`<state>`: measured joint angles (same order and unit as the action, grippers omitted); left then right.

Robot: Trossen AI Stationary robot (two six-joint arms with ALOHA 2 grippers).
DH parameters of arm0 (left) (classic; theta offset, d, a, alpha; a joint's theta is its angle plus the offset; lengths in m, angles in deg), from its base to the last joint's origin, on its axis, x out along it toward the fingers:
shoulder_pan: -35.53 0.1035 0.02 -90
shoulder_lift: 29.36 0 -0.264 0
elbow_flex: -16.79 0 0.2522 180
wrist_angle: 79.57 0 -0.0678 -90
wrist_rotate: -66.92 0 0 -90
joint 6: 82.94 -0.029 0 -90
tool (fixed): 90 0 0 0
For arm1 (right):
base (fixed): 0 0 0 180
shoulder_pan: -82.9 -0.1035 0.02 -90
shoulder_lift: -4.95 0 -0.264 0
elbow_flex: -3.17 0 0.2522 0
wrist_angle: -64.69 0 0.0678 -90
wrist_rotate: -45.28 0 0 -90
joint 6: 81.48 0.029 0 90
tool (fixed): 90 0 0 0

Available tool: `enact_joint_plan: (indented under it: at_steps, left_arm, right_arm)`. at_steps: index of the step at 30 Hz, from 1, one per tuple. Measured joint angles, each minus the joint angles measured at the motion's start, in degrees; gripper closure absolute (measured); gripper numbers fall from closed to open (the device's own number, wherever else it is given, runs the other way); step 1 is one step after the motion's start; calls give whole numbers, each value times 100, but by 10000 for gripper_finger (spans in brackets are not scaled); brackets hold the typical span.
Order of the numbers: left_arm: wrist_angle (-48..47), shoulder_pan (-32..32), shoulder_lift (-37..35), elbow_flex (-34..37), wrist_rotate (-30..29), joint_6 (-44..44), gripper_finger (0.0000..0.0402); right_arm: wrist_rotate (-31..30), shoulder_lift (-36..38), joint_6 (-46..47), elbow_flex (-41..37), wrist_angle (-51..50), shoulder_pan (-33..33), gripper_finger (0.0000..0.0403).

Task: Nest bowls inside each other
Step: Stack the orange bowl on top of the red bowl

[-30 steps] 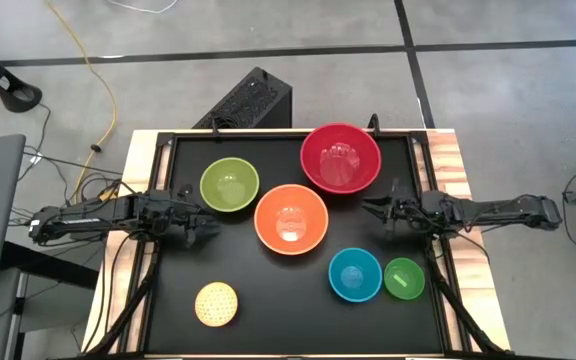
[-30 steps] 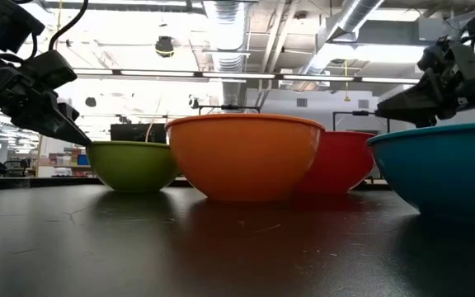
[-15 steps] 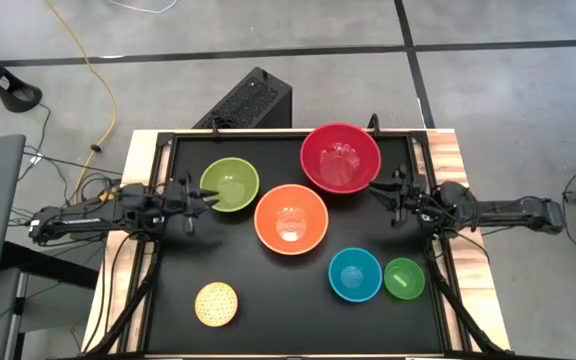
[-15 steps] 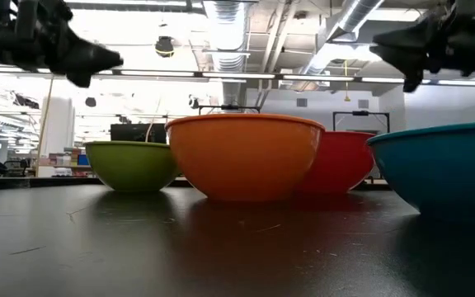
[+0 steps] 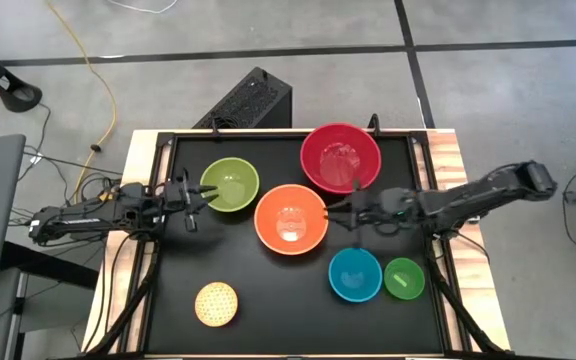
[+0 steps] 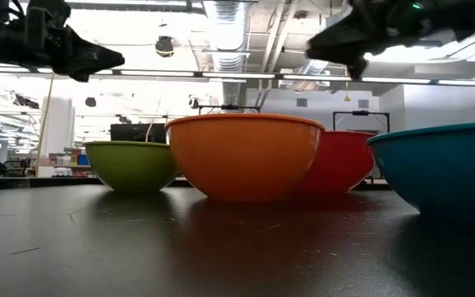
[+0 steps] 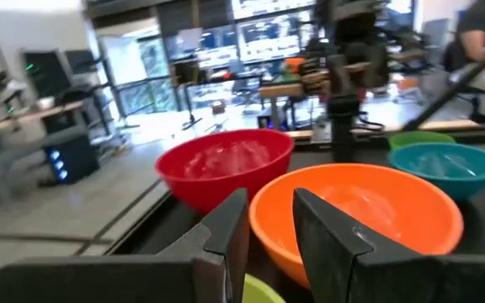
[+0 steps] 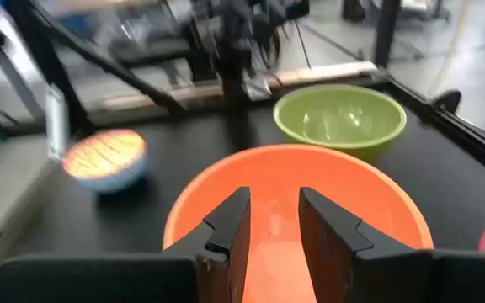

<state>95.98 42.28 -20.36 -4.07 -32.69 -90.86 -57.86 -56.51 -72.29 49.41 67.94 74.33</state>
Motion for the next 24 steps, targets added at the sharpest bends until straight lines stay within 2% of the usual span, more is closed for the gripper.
enact_joint_plan:
  at_steps: [2, 6, 15, 20, 24]
  left_arm:
    - [-18, 0, 0, 0, 3, 267, 315]
    - [-146, -2, 0, -7, 294, 717, 315]
    - [-607, 0, 0, -7, 578, 1098, 315]
    - [-567, -2, 0, -9, 517, 1031, 315]
    - [-564, 0, 0, -8, 248, 984, 315]
  right_arm:
    - [-164, -547, -36, 650, -539, -138, 284]
    - [-195, -1582, -111, 2167, -2367, -376, 272]
    - [-171, -3684, 113, 5365, -5757, -749, 193]
    - [57, -4648, 129, 6703, -7058, -860, 169]
    - [128, -5326, 82, 7342, -7677, -878, 168]
